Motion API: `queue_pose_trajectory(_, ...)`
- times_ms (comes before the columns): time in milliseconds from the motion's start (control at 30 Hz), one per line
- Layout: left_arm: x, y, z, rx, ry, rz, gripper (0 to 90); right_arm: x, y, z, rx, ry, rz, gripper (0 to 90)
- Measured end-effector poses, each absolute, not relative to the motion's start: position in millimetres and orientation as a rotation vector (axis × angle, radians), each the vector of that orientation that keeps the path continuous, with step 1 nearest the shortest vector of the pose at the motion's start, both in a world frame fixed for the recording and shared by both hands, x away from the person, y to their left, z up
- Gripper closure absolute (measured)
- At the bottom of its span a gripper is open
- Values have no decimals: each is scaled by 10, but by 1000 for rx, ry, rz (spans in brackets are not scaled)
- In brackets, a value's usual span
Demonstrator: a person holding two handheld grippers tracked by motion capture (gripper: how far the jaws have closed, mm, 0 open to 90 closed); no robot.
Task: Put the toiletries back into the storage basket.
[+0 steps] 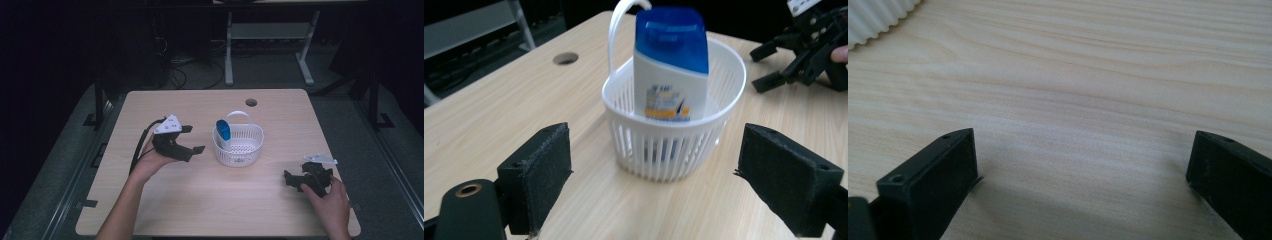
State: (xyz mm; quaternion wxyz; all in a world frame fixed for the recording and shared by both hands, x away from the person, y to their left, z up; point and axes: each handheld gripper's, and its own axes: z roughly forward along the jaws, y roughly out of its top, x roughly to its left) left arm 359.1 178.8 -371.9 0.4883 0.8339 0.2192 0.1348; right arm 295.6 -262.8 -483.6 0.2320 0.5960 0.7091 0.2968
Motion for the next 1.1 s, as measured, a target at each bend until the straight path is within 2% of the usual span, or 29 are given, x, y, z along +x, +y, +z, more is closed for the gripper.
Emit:
queue_pose_trajectory(467, 3307, 2294, -3819, 2032, 629, 397, 139, 2956, -2628, -4836, 1637, 1949, 815, 0)
queue_pose_trajectory(1100, 3004, 2685, -4176, 2122, 737, 423, 139, 2956, -2628, -4836, 1638, 1949, 814, 0)
